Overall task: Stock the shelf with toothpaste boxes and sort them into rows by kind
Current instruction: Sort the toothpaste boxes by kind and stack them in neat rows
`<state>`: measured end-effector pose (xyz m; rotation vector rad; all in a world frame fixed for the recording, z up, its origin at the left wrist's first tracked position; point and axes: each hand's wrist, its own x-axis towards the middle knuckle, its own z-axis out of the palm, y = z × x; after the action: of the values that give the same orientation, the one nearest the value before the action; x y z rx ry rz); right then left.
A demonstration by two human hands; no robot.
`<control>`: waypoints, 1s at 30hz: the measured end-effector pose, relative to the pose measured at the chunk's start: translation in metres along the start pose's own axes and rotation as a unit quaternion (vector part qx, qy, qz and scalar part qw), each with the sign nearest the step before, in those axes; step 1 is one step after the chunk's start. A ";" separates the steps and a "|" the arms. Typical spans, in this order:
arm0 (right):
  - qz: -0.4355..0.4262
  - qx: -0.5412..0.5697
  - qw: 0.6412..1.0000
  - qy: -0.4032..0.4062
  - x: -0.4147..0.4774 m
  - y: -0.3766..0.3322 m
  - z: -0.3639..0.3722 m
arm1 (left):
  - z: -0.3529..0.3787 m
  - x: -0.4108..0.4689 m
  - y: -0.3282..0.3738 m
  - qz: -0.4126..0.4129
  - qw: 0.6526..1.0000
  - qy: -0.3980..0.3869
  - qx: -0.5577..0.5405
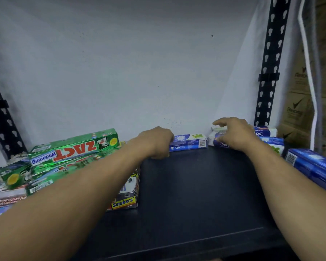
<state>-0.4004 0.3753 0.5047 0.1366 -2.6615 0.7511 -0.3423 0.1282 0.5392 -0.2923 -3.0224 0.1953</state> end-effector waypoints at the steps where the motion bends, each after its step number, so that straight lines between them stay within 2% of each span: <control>1: 0.028 -0.020 0.999 0.004 -0.002 0.004 -0.005 | 0.002 -0.010 0.013 0.011 1.000 0.004 -0.023; 5: 0.117 -0.080 0.989 -0.036 -0.016 0.024 -0.016 | 0.019 -0.042 0.051 0.038 0.993 -0.001 -0.116; 8: 0.119 -0.111 0.986 -0.046 -0.031 0.026 -0.018 | 0.037 -0.054 0.062 0.038 0.987 0.021 -0.156; 13: 0.070 -0.094 0.992 0.041 -0.044 0.024 -0.020 | 0.062 -0.065 0.054 0.022 0.959 0.125 -0.253; 16: 0.049 -0.066 0.988 0.133 -0.049 0.019 -0.026 | 0.065 -0.067 0.053 0.042 0.937 0.175 -0.300; 19: -0.025 0.003 0.978 0.205 -0.051 0.012 -0.031 | 0.062 -0.067 0.055 0.069 0.896 0.267 -0.348; 21: -0.080 0.132 0.975 0.158 -0.057 0.007 -0.034 | 0.057 -0.068 0.055 0.076 0.862 0.330 -0.377; 24: -0.126 0.278 0.952 -0.006 -0.074 -0.010 -0.039 | 0.047 -0.068 0.050 0.080 0.830 0.375 -0.406; 27: -0.132 0.353 0.919 -0.112 -0.080 -0.020 -0.041 | 0.041 -0.071 0.042 0.085 0.827 0.386 -0.399; 30: -0.130 0.374 0.902 -0.171 -0.079 -0.017 -0.040 | 0.038 -0.074 0.039 0.119 0.832 0.363 -0.402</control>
<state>-0.3116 0.3810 0.5147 0.8722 -2.4084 1.7400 -0.2674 0.1469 0.4899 -0.6228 -2.1241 -0.9668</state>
